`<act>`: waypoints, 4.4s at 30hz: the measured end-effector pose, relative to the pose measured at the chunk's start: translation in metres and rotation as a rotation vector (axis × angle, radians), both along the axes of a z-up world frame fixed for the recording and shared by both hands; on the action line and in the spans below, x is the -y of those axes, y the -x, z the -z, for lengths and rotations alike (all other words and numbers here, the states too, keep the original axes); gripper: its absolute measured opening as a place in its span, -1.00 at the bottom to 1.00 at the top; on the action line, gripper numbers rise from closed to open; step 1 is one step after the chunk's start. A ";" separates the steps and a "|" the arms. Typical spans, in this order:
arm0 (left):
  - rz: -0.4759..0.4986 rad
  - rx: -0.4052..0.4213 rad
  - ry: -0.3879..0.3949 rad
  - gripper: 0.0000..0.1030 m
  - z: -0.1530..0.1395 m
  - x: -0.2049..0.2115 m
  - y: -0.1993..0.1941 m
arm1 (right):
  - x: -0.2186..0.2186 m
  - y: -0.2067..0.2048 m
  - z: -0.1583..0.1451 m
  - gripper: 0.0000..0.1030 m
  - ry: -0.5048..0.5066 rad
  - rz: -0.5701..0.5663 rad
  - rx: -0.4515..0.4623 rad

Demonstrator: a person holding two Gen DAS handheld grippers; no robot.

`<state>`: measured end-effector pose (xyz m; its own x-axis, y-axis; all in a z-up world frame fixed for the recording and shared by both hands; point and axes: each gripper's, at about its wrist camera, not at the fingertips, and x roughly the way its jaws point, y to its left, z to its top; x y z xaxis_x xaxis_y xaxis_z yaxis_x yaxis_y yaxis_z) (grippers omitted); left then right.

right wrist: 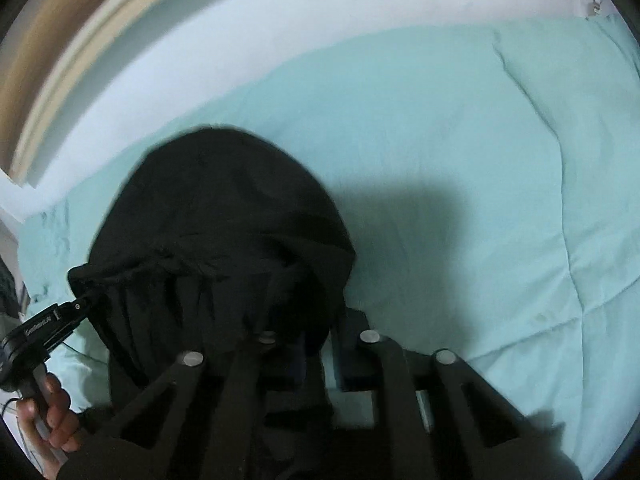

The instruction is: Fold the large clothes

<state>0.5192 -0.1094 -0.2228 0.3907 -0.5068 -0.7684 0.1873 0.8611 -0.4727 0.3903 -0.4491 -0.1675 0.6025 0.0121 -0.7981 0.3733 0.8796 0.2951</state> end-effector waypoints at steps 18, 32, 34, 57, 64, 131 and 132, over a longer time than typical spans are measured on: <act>0.102 0.086 -0.133 -0.71 -0.002 -0.027 0.033 | 0.009 0.007 0.019 -0.28 0.081 -0.086 -0.109; 0.224 0.074 -0.176 -0.64 0.005 0.046 0.026 | -0.057 -0.028 -0.001 -0.24 0.159 -0.210 -0.001; 0.224 -0.004 -0.223 -0.64 0.038 0.048 0.012 | -0.062 -0.047 0.032 -0.27 0.174 -0.210 -0.098; 0.095 0.002 0.026 0.19 0.004 -0.017 -0.038 | 0.011 -0.052 0.040 0.23 -0.125 -0.179 -0.016; 0.142 -0.113 0.088 0.19 0.050 0.008 -0.045 | 0.004 -0.078 0.077 0.28 -0.244 -0.246 -0.040; 0.297 0.249 -0.101 -0.58 -0.141 -0.111 0.286 | -0.248 0.100 -0.048 -0.34 0.544 -0.726 -0.047; 0.291 0.254 -0.102 -0.58 -0.144 -0.114 0.287 | -0.247 0.105 -0.054 -0.41 0.533 -0.718 -0.021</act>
